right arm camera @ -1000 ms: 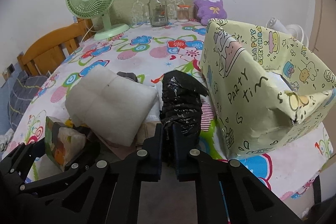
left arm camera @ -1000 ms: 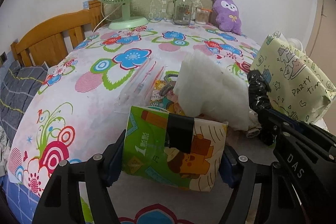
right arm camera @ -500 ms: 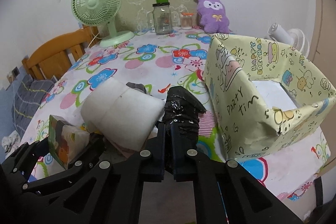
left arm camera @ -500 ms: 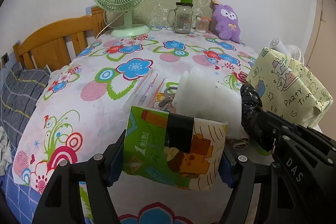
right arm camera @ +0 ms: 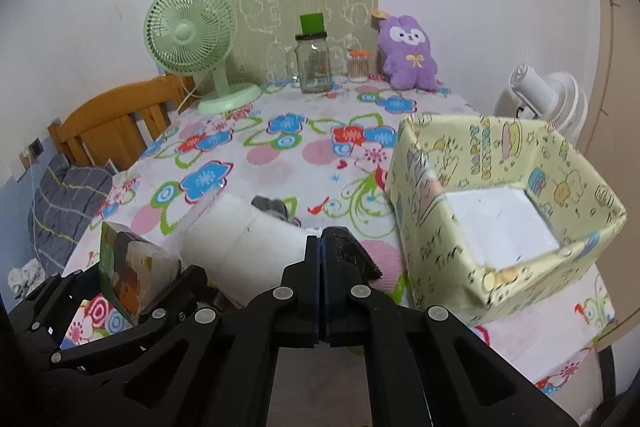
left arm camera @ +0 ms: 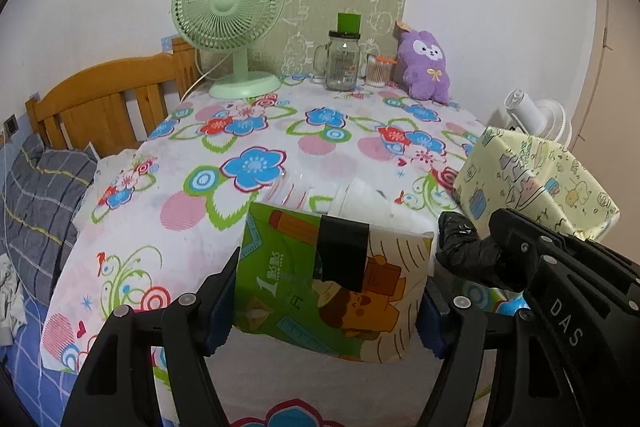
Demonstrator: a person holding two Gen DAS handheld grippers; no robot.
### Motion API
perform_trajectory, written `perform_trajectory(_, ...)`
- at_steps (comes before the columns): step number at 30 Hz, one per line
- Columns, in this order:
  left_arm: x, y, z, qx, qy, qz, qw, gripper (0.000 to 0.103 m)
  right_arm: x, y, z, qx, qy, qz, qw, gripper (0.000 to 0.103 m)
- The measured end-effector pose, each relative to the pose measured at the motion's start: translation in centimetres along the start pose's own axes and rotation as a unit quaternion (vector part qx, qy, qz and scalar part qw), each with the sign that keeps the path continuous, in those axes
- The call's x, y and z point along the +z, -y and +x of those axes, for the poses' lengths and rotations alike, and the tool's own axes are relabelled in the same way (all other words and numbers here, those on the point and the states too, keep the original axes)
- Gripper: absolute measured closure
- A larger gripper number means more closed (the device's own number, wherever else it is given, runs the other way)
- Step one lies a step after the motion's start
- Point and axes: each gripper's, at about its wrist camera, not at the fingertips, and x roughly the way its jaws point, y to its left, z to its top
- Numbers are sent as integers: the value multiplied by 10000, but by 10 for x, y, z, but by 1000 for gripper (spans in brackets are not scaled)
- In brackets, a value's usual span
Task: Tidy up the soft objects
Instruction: 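Carry the black bundle with the right tool while the left tool carries the tissue box to the gift box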
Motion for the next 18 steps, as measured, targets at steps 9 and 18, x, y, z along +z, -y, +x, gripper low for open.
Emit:
perform_trajectory(9, 13, 11, -7, -88, 27, 100, 9999, 28, 16, 1, -10, 17, 79, -15, 10000, 100)
perform_trajectory(18, 37, 26, -19, -171, 168, 247, 9994, 28, 42, 3, -26, -23, 251, -55, 9997, 100)
